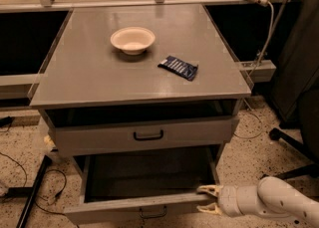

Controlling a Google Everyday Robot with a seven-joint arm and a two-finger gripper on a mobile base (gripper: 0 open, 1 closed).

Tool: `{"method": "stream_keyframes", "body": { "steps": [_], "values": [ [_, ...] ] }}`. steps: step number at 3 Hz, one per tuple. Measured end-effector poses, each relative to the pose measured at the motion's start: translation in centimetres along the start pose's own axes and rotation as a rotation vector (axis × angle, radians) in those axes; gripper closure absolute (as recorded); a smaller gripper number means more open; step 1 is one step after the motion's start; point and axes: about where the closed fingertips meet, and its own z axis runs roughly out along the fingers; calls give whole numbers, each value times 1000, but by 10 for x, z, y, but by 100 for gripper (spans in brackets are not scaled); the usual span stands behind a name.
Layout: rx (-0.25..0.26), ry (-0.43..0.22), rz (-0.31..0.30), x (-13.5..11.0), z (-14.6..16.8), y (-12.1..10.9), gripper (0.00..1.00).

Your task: Open middle drawer

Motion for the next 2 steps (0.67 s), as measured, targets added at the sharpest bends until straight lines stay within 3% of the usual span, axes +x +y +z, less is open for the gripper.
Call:
{"method": "stream_keyframes", "body": {
  "steps": [1, 2],
  "values": [
    [0, 0, 0, -3, -3, -1, 86],
    [-29, -10, -1, -3, -11, 25, 100]
  ]
}}
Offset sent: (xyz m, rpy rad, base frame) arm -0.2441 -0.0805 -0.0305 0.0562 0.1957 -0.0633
